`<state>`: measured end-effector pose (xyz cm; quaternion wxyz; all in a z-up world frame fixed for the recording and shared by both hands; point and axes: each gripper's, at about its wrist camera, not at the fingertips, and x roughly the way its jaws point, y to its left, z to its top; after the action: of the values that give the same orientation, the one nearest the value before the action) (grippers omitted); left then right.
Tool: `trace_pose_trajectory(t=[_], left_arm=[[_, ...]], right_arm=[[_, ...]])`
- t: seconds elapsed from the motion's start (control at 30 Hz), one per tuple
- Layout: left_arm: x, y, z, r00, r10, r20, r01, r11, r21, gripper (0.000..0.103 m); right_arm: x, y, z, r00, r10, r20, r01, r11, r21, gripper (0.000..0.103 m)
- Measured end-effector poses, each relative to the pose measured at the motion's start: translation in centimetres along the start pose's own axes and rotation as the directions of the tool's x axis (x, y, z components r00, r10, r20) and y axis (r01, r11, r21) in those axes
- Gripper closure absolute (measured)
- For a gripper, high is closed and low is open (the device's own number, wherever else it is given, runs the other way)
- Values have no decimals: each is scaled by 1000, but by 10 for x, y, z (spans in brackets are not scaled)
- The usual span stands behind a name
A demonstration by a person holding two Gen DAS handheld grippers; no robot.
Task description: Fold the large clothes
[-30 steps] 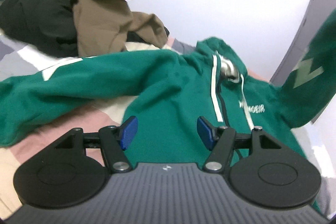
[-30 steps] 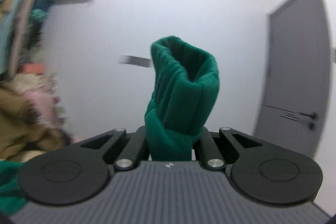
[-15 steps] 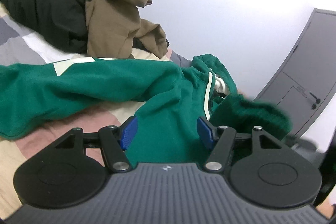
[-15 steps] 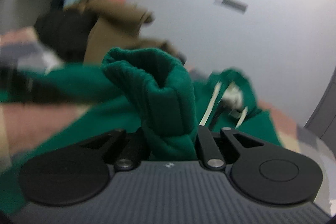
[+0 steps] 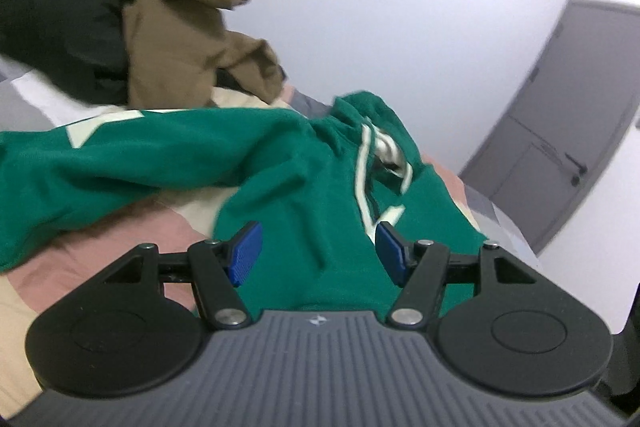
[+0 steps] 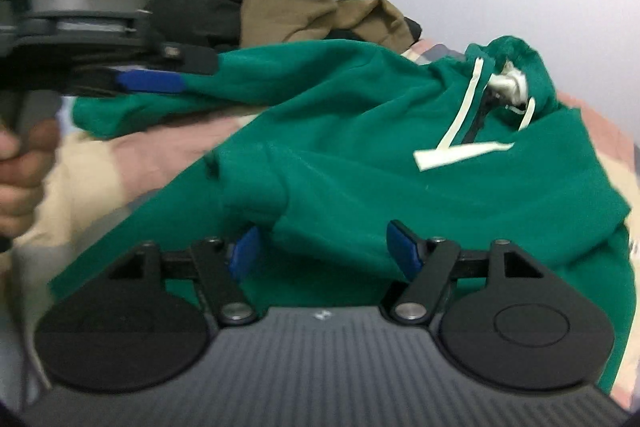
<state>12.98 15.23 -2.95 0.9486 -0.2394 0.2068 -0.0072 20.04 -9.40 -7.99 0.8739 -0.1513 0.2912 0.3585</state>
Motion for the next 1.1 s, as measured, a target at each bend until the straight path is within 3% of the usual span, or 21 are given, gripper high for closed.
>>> trace_pose_trajectory(t=[0.2,0.37,0.63,0.8,0.9,1.03,1.1], left_arm=[[17,-22,-23,996,4,-94,5,996,89,35],[39,-30,-39,986,33,-166,-10,990,138,36],[76,-22,-63,949,125,-288,-73,980,184,36],[77,-21,-61,950,127,-286,-78,981,178,36],[68,-14,-53,957,153,-248,-123,984,132,35],[45,-2,-36,969,203,-139,-200,979,33,35],[35,9,-27,966,241,-91,-245,969,-35,33]], right_arm=[[-25,-19,-21,997,24,69,-32,991,127,33],[-6,-44,-23,992,-92,87,65,959,275,34],[39,-75,-35,991,-132,24,114,922,370,40],[55,-81,-43,994,-106,-15,104,915,391,40],[54,-81,-44,994,-104,-17,102,914,393,40],[52,-84,-45,995,-96,-15,94,907,411,40],[52,-84,-45,995,-98,-16,95,908,408,40]])
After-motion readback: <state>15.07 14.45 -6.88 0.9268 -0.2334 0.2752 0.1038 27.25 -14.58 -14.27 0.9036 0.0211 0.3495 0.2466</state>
